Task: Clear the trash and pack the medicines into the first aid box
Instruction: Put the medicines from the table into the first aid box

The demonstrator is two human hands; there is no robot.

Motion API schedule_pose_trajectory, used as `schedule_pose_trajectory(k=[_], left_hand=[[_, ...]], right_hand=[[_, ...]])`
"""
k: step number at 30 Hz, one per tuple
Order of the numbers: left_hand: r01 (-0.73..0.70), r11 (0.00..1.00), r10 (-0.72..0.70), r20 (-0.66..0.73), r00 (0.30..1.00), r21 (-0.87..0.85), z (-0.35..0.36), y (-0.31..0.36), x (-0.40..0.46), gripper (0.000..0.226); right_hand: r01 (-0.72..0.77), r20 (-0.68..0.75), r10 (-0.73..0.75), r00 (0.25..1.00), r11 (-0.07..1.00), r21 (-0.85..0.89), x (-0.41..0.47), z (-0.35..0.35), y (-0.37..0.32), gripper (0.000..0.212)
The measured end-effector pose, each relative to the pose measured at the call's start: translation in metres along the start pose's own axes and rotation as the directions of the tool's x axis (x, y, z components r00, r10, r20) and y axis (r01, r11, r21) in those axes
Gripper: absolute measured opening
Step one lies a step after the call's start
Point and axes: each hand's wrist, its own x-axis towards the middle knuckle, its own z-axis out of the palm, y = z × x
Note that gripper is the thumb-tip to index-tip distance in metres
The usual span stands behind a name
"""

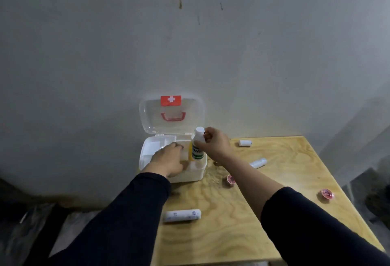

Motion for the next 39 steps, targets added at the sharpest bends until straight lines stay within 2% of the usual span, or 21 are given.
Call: schedule_pose_trajectory(k=[4, 8, 11, 15, 20, 24, 27, 29, 33, 39], left_hand=[[-0.031, 0.999, 0.031, 0.013, 0.999, -0.017, 0.018, -0.010, 0.000, 0.066], [-0.061, 0.998, 0.061, -0.008, 0.998, -0.009, 0.023, -0.016, 0.002, 0.069], [-0.059, 0.998, 0.059, -0.003, 0.998, -0.021, 0.023, -0.016, 0.002, 0.069], [-0.062, 0.998, 0.062, -0.001, 0.998, -0.008, 0.023, -0.015, 0.000, 0.067], [-0.066, 0.997, 0.065, 0.028, 0.997, 0.035, 0.017, -0.014, 0.002, 0.066], [-0.084, 0.996, 0.086, -0.051, 0.995, 0.032, -0.001, -0.006, 0.013, 0.056], [-0.169, 0.985, 0.173, -0.116, 0.978, 0.047, -0.017, 0.019, 0.017, 0.057], [-0.239, 0.967, 0.247, -0.097, 0.964, 0.088, -0.022, 0.043, 0.018, 0.055], [-0.276, 0.954, 0.282, -0.043, 0.958, 0.112, -0.019, 0.060, 0.023, 0.052], [-0.325, 0.941, 0.319, 0.073, 0.945, 0.095, 0.018, 0.116, 0.021, 0.050]], right_hand=[[-0.031, 0.064, 0.041, 0.997, 0.989, -0.143, -0.004, 0.021, 0.007, 0.036], [0.023, 0.157, 0.041, 0.987, 0.922, -0.387, 0.001, 0.034, 0.004, 0.043], [0.023, 0.150, 0.057, 0.987, 0.875, -0.484, 0.007, 0.039, 0.002, 0.039], [0.002, 0.122, 0.069, 0.990, 0.862, -0.506, 0.011, 0.043, 0.003, 0.037], [-0.022, 0.118, 0.083, 0.990, 0.894, -0.448, 0.012, 0.039, 0.001, 0.047], [-0.012, 0.081, 0.048, 0.996, 0.918, -0.396, 0.008, 0.016, -0.001, 0.047], [-0.020, 0.047, 0.046, 0.998, 0.899, -0.438, 0.001, -0.016, 0.007, 0.043], [-0.047, 0.028, 0.068, 0.997, 0.879, -0.474, -0.007, -0.041, 0.017, 0.043], [-0.060, 0.041, 0.094, 0.995, 0.856, -0.514, -0.011, -0.058, 0.028, 0.042], [-0.159, 0.007, 0.192, 0.981, 0.830, -0.534, -0.027, -0.101, 0.078, 0.042]])
